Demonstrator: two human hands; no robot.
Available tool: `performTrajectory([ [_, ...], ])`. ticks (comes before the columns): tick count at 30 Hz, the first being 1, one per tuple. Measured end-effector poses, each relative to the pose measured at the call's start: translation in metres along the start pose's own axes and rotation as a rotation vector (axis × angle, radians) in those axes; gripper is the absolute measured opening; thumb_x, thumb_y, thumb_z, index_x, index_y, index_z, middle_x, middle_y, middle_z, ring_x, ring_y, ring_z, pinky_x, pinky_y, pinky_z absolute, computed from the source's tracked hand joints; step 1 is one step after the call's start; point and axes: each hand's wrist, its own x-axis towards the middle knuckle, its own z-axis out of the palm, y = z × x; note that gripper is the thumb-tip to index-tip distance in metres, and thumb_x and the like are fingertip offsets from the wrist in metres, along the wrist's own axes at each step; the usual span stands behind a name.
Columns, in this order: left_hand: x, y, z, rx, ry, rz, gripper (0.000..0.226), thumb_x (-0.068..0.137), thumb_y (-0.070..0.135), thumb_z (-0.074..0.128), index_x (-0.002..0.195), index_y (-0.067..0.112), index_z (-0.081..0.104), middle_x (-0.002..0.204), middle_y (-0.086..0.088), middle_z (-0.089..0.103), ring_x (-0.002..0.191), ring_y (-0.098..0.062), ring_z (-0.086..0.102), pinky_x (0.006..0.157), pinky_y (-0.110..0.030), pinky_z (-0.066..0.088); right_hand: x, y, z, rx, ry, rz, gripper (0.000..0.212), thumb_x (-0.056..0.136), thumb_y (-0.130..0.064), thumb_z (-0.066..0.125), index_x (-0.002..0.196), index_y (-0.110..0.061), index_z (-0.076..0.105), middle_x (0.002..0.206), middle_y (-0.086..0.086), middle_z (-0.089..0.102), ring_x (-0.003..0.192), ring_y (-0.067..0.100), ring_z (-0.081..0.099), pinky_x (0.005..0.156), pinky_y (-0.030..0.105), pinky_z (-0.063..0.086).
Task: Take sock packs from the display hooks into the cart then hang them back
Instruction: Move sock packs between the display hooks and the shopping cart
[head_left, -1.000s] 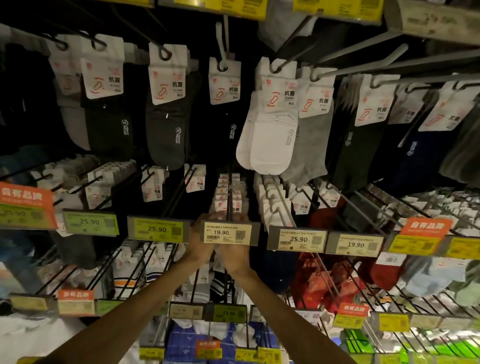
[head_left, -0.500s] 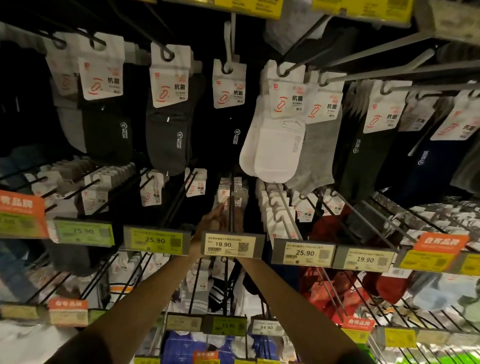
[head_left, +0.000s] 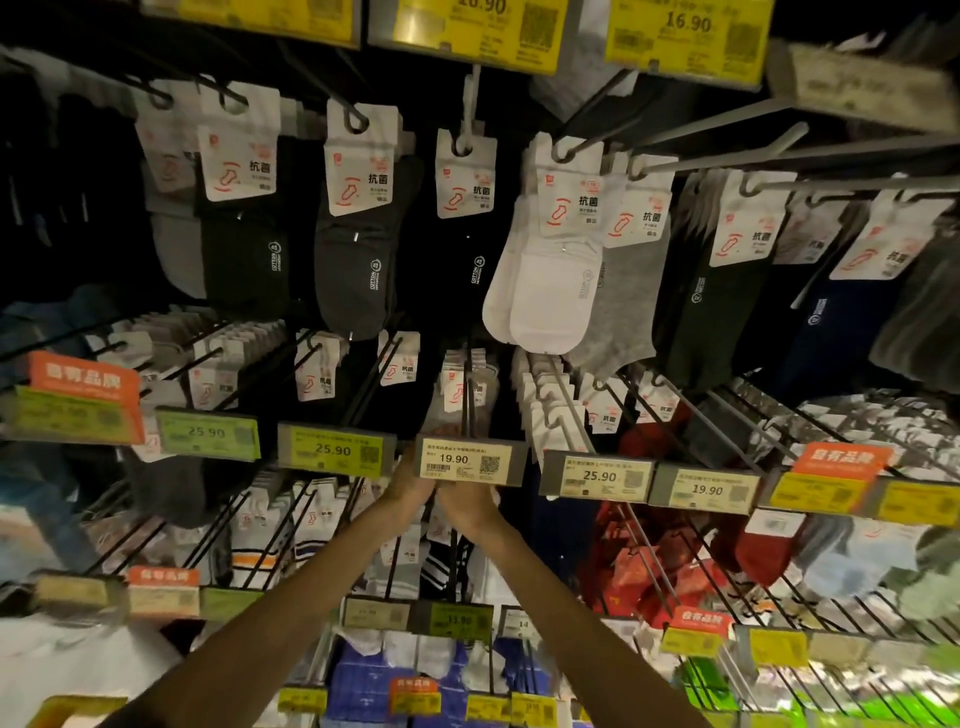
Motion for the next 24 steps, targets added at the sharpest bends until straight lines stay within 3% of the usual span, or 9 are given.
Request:
performTrajectory([
  [2,-0.011,-0.019,-0.003,0.027,0.009,0.057,0.028,0.105,0.009,0.040,0.090,0.019,0.062,0.089,0.004,0.063,0.086,-0.009,0.061,0.062,-0.008,0.045,-0.024,-0.001,0.011,-0.034,0.035,-0.105,0.035,0.092,0.009,0.042,0.125,0.000,0.052,0.125,0.004,0.052,0.120,0.014,0.048,0.091,0.003,0.028],
  [4,-0.033,-0.040,-0.009,-0.072,0.003,0.085,0.027,0.103,0.003,0.043,0.106,0.019,0.064,0.105,0.005,0.065,0.103,-0.011,0.063,0.084,-0.012,0.047,-0.050,0.017,0.020,-0.049,0.005,-0.197,0.052,0.094,0.008,0.044,0.145,-0.002,0.035,0.142,0.001,0.042,0.133,0.009,0.036,0.091,-0.009,0.013],
  [6,-0.058,-0.065,-0.020,-0.117,-0.015,0.081,0.030,0.101,0.001,0.045,0.121,0.018,0.060,0.118,0.003,0.064,0.110,-0.014,0.062,0.097,-0.027,0.048,-0.077,0.036,0.031,-0.004,-0.030,-0.234,0.059,0.096,0.004,0.046,0.150,-0.007,0.028,0.151,0.001,0.035,0.135,0.009,0.036,0.097,-0.004,0.023],
  [9,-0.089,-0.105,-0.041,-0.122,-0.061,0.053,0.032,0.099,-0.007,0.046,0.125,0.005,0.059,0.107,-0.009,0.069,0.099,-0.020,0.066,0.079,-0.025,0.056,-0.118,0.060,0.045,0.020,-0.021,-0.241,0.051,0.096,-0.003,0.047,0.141,-0.026,0.041,0.135,-0.003,0.054,0.111,0.009,0.057,0.092,0.009,0.041],
  [11,-0.119,-0.126,-0.051,-0.087,-0.054,0.066,0.032,0.093,-0.004,0.055,0.124,0.001,0.058,0.101,-0.007,0.069,0.094,-0.020,0.067,0.074,-0.020,0.056,-0.147,0.072,0.051,0.011,-0.059,-0.192,0.045,0.098,-0.001,0.046,0.139,-0.020,0.047,0.125,-0.007,0.056,0.102,0.003,0.057,0.085,0.005,0.040],
  [14,-0.157,-0.166,-0.062,0.018,-0.103,-0.019,0.031,0.087,0.009,0.064,0.118,0.003,0.062,0.095,-0.005,0.069,0.078,-0.004,0.071,0.068,-0.019,0.057,-0.187,0.095,0.063,-0.018,-0.191,-0.049,0.041,0.100,-0.001,0.044,0.140,-0.009,0.048,0.113,-0.002,0.056,0.091,0.004,0.054,0.075,0.004,0.041],
  [18,-0.200,-0.244,-0.075,0.165,-0.171,-0.201,0.024,0.096,-0.009,0.051,0.112,0.002,0.066,0.077,0.000,0.068,0.055,0.002,0.064,0.050,-0.016,0.048,-0.240,0.146,0.095,-0.090,-0.325,0.113,0.038,0.099,-0.003,0.046,0.137,-0.005,0.052,0.123,0.011,0.060,0.107,0.014,0.059,0.093,0.022,0.045],
  [20,-0.221,-0.277,-0.081,0.238,-0.217,-0.291,0.025,0.096,-0.002,0.055,0.112,0.013,0.067,0.079,0.001,0.069,0.053,0.000,0.065,0.048,-0.016,0.046,-0.265,0.170,0.111,-0.095,-0.374,0.202,0.036,0.100,-0.008,0.048,0.135,-0.005,0.053,0.117,0.016,0.063,0.100,0.014,0.066,0.087,0.024,0.050],
  [24,-0.255,-0.325,-0.087,0.299,-0.268,-0.490,0.026,0.100,0.009,0.053,0.125,0.010,0.060,0.089,-0.006,0.070,0.062,-0.020,0.069,0.055,-0.026,0.052,-0.304,0.207,0.127,-0.121,-0.459,0.368,0.039,0.100,-0.015,0.047,0.139,-0.008,0.050,0.138,0.013,0.053,0.127,0.028,0.050,0.100,0.027,0.037],
])
